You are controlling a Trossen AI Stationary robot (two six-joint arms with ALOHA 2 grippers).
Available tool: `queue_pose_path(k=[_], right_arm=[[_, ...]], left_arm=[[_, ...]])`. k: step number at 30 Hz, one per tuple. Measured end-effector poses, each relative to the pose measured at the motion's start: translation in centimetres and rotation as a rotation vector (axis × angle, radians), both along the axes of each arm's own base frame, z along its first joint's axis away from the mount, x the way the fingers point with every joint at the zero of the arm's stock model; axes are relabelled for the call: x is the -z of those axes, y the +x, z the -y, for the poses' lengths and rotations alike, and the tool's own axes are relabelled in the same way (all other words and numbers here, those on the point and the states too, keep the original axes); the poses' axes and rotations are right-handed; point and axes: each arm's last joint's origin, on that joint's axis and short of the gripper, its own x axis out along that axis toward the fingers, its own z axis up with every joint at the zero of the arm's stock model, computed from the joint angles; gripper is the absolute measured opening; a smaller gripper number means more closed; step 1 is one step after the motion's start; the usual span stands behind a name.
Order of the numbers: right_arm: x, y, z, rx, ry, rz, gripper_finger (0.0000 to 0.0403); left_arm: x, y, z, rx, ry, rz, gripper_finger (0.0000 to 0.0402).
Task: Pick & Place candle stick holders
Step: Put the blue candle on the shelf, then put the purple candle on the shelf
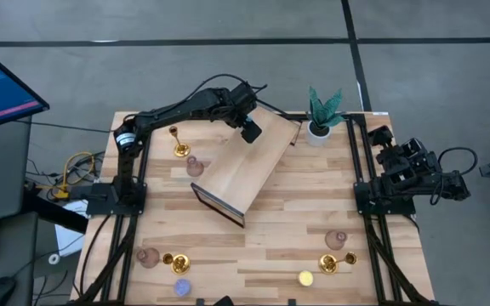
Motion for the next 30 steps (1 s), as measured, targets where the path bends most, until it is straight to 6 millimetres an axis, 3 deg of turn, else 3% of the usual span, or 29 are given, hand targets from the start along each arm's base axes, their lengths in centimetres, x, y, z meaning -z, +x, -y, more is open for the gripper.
queue_pose_path(k=[10, 15, 23, 27, 30], right_arm=[[0.0, 0.0, 0.0, 0.0, 0.0, 0.0, 0.0286], [0.0, 0.0, 0.0, 0.0, 0.0, 0.0, 0.0286], [0.0, 0.0, 0.0, 0.0, 0.0, -0.002, 0.0286], [0.0, 0.1, 0.0, -0.001, 0.0, -0.008, 0.0286], [0.1, 0.2, 0.0, 0.0, 0.0, -0.021, 0.0286]], left_arm=[[-0.1, 0.1, 0.0, 0.029, 0.026, 0.001, 0.0272], [-2.5, -1.2, 0.1, 0.024, 0.075, 0.055, 0.0279], [-9.9, -6.3, 2.6, 0.02, 0.163, 0.238, 0.0267], [-13.5, -10.3, 4.3, -0.023, 0.245, 0.291, 0.0223], [-14.7, -13.2, 5.2, -0.091, 0.309, 0.233, 0.0178]])
